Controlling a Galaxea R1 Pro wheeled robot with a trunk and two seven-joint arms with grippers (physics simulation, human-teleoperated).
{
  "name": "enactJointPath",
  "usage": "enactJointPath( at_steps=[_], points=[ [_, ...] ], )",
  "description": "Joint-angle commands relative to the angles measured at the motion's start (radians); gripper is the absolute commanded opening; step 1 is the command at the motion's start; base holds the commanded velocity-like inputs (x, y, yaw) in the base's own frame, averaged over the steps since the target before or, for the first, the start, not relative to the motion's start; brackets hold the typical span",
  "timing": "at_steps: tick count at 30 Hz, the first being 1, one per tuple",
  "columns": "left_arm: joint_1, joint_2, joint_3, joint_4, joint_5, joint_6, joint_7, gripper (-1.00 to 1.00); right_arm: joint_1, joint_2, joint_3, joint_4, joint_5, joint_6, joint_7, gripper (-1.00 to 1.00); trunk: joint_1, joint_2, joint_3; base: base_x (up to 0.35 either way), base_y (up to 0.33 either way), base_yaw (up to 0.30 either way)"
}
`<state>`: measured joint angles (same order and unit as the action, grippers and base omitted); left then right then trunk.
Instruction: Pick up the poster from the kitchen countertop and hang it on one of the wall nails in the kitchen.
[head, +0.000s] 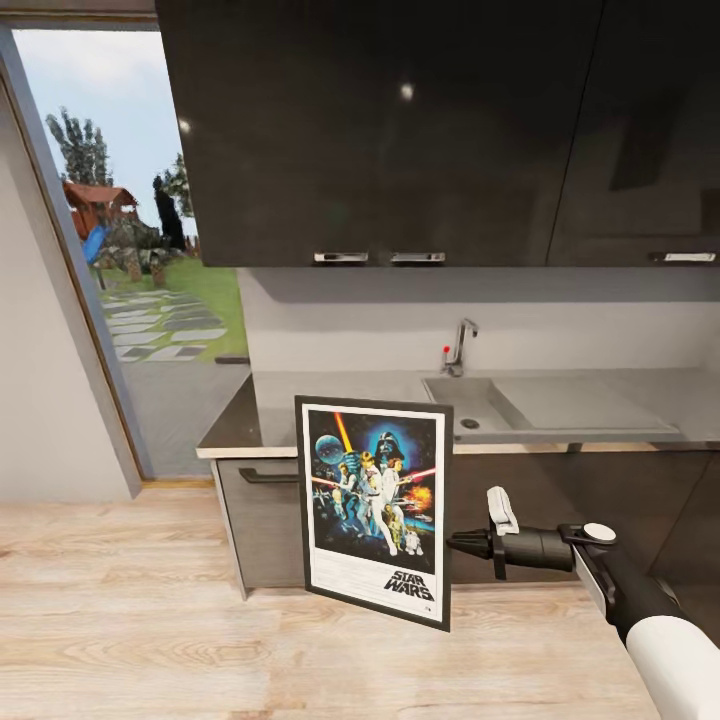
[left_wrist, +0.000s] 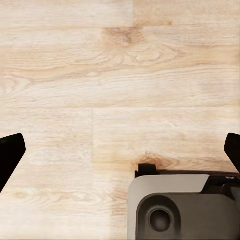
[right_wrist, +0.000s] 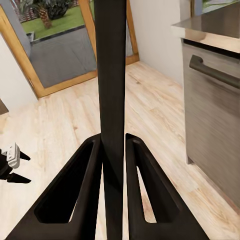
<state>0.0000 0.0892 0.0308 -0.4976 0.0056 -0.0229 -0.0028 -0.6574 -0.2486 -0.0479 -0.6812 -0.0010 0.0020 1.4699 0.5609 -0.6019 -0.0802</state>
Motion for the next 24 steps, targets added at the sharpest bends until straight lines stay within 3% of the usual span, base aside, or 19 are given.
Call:
enactJointPath(
  at_steps=[1,24],
  points=[
    [0.000,0.000,0.001,-0.001,0.001,-0.002,0.000,1.00,-0.001,0.000,-0.001,0.000,0.000,0.004,0.006,-1.00,-0.004,0.006,0.002,0.000,0.000,0.000],
    [0.000,0.000,0.001,-0.001,0.001,-0.002,0.000,1.00,-0.001,0.000,-0.001,0.000,0.000,0.004,0.006,-1.00,-0.092,0.167,0.074,0.000,0.000,0.000]
  ],
)
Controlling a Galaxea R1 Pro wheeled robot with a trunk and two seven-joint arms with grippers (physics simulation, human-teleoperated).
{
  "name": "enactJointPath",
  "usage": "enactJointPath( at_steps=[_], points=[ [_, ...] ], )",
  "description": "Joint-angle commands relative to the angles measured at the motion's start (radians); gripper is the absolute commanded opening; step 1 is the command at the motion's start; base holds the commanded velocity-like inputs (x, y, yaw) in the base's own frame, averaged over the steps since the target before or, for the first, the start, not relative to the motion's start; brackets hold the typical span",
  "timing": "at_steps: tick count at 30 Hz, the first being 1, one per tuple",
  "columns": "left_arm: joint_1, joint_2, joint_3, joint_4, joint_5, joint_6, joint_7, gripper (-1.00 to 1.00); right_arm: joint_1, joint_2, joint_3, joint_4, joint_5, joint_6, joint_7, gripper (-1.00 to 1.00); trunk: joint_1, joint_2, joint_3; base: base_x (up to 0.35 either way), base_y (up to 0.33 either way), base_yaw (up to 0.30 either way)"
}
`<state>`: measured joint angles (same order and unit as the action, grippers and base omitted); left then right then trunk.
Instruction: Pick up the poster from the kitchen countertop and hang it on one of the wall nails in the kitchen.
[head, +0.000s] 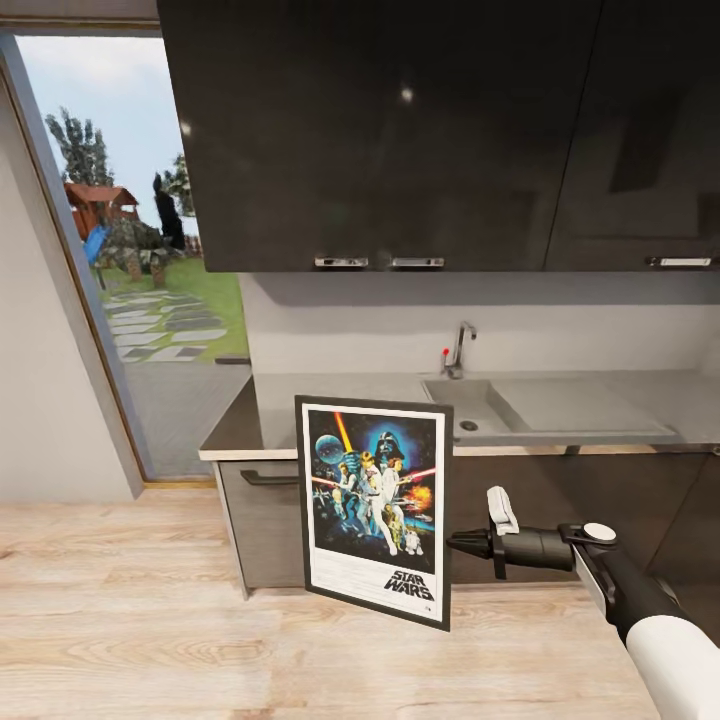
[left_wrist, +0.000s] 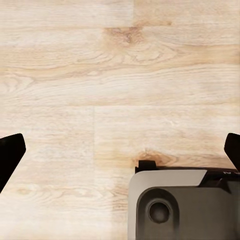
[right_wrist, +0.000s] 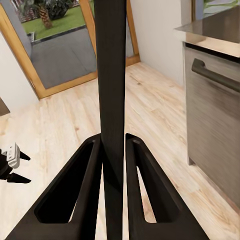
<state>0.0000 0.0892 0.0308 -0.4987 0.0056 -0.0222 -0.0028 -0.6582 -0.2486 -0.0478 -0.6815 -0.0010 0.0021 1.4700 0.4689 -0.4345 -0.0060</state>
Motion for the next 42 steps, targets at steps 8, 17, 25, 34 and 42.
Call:
enactJointPath(
  at_steps=[8,17,25,34,42],
  points=[
    [0.000,0.000,0.001,0.000,0.001,-0.002,0.000,1.00,-0.001,0.000,-0.001,0.000,0.000,0.004,0.006,-1.00,-0.019,0.034,0.015,0.000,0.000,0.000],
    [0.000,0.000,0.001,-0.001,0.001,-0.002,0.000,1.00,0.000,0.000,-0.001,0.000,0.000,0.003,0.006,-1.00,-0.019,0.034,0.015,0.000,0.000,0.000],
    [0.000,0.000,0.002,-0.001,0.001,-0.003,0.000,1.00,0.000,0.000,-0.001,0.000,0.000,0.003,0.007,-1.00,-0.019,0.034,0.015,0.000,0.000,0.000],
    [0.000,0.000,0.005,0.000,0.001,-0.008,0.000,1.00,0.000,-0.001,-0.003,0.000,-0.002,0.004,0.009,-1.00,-0.019,0.034,0.015,0.000,0.000,0.000],
    [0.000,0.000,0.007,0.000,0.001,-0.008,0.000,1.00,0.000,-0.001,-0.003,0.000,-0.001,0.004,0.009,-1.00,-0.019,0.034,0.015,0.000,0.002,0.065]
  ],
)
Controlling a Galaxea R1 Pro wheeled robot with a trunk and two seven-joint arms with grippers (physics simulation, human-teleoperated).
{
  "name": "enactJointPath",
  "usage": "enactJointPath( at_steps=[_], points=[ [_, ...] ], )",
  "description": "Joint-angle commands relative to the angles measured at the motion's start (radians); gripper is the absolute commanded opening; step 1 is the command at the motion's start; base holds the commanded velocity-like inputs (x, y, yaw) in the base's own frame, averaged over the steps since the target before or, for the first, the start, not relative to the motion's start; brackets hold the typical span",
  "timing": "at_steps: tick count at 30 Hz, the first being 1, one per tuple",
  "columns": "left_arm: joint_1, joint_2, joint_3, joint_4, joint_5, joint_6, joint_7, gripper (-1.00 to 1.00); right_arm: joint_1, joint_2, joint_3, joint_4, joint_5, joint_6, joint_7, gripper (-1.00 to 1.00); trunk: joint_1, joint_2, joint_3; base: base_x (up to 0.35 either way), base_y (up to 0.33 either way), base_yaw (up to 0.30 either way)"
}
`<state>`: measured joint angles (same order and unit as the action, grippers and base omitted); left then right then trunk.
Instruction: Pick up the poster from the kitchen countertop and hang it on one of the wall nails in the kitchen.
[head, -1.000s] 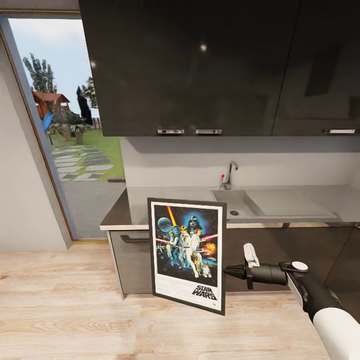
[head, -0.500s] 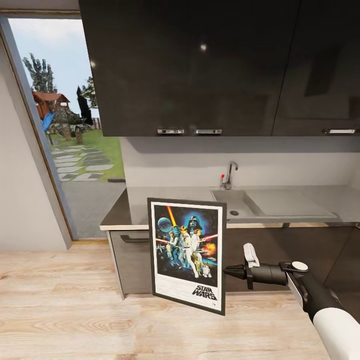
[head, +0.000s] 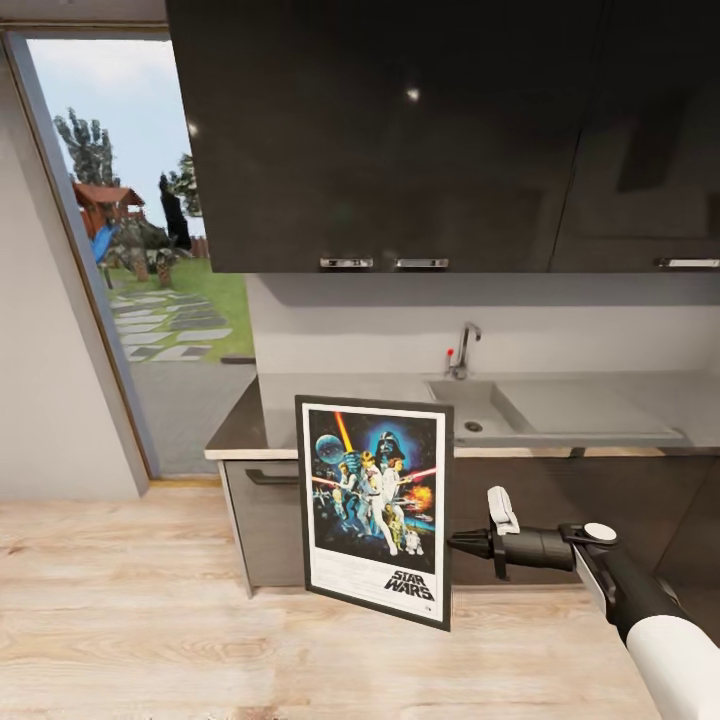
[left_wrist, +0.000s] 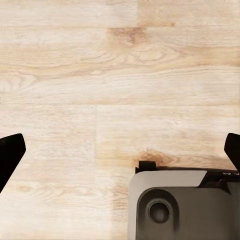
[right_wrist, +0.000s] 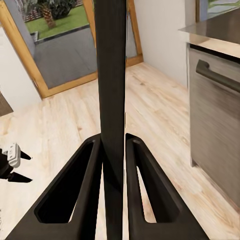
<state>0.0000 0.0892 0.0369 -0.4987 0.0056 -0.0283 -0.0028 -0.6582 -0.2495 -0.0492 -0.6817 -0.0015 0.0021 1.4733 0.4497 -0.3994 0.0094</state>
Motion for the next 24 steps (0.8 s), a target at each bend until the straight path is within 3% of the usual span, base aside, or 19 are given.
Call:
enactJointPath(
  at_steps=[1,9,16,24],
  points=[
    [0.000,0.000,0.001,0.000,0.001,-0.002,0.000,1.00,0.000,0.000,-0.001,0.000,0.000,0.004,0.006,-1.00,0.000,-0.001,0.000,0.000,0.046,0.220],
    [0.000,0.001,0.002,0.002,0.001,-0.002,-0.001,1.00,0.000,0.000,-0.001,-0.001,0.000,0.004,0.005,-1.00,0.000,-0.001,0.000,0.000,0.112,0.267],
    [0.000,0.017,0.004,0.003,0.001,-0.002,-0.001,1.00,0.000,0.001,-0.001,-0.001,0.000,0.004,0.005,-1.00,0.000,-0.001,0.000,0.000,0.016,0.264],
    [0.000,0.021,0.062,0.003,0.001,-0.002,-0.003,1.00,-0.001,0.001,-0.001,0.000,0.000,0.005,0.003,-1.00,0.000,-0.001,0.000,0.000,0.188,0.088]
  ],
)
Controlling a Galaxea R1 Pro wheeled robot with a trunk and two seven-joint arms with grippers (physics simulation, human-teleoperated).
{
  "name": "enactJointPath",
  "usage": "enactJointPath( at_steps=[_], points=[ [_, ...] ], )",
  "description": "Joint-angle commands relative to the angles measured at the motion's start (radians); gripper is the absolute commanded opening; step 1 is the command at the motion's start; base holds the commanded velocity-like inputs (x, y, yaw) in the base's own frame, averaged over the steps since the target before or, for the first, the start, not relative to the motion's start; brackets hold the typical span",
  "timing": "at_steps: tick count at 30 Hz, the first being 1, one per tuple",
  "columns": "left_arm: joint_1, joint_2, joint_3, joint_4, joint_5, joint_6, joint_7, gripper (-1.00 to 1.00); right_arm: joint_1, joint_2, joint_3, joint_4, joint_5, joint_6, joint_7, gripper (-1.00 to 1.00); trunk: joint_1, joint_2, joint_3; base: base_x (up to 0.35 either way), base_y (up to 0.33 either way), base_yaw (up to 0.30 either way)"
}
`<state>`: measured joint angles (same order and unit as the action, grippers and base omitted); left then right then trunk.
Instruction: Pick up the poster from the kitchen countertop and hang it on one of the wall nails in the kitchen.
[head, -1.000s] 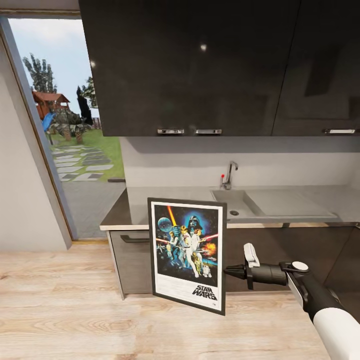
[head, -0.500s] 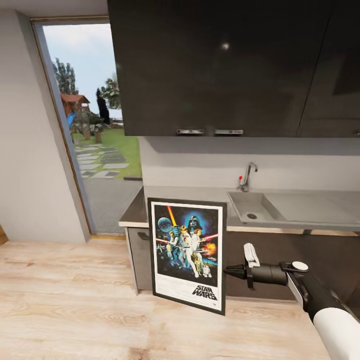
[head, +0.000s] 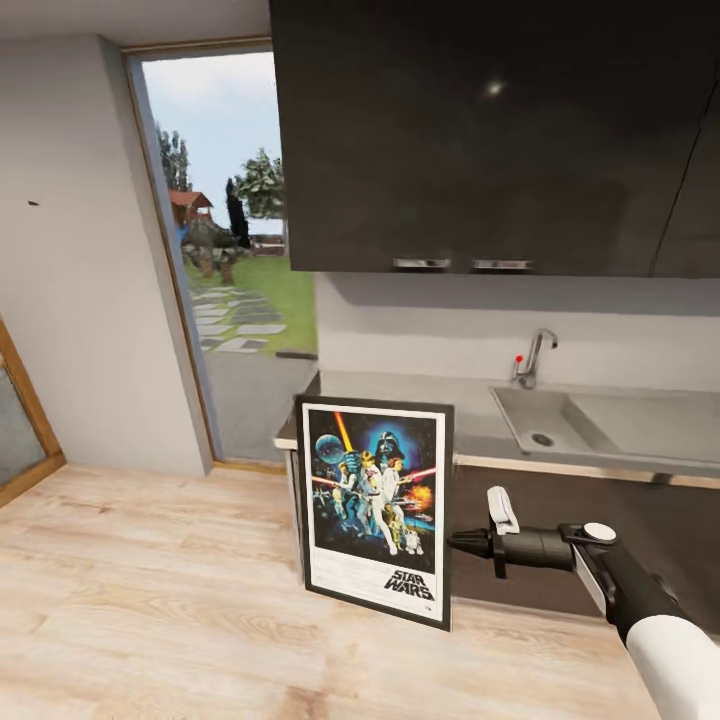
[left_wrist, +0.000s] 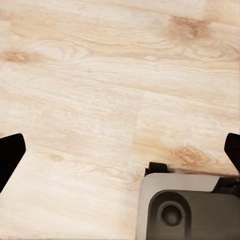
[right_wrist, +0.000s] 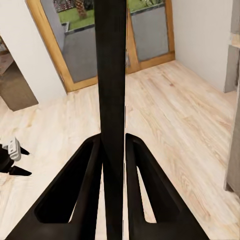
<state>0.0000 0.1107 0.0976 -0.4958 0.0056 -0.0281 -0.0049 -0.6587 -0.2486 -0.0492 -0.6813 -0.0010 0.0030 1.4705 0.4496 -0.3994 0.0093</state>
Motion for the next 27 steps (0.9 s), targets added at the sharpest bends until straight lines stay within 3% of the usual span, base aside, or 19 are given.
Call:
enactJointPath(
  at_steps=[1,20,27],
  points=[
    [0.000,0.000,0.005,0.000,0.001,-0.003,-0.001,1.00,0.000,0.000,-0.001,0.000,-0.001,0.004,0.006,-1.00,0.000,-0.001,0.000,0.000,0.277,0.217],
    [0.000,0.001,0.013,0.002,0.001,-0.003,-0.001,1.00,0.000,0.000,-0.001,0.000,0.003,0.003,0.005,-1.00,0.000,-0.001,0.000,0.000,0.292,0.278],
    [0.000,0.001,0.013,0.002,0.001,-0.003,-0.001,1.00,0.000,0.000,-0.001,0.000,0.001,0.003,0.005,-1.00,0.000,-0.001,0.000,0.000,0.294,0.088]
  ],
)
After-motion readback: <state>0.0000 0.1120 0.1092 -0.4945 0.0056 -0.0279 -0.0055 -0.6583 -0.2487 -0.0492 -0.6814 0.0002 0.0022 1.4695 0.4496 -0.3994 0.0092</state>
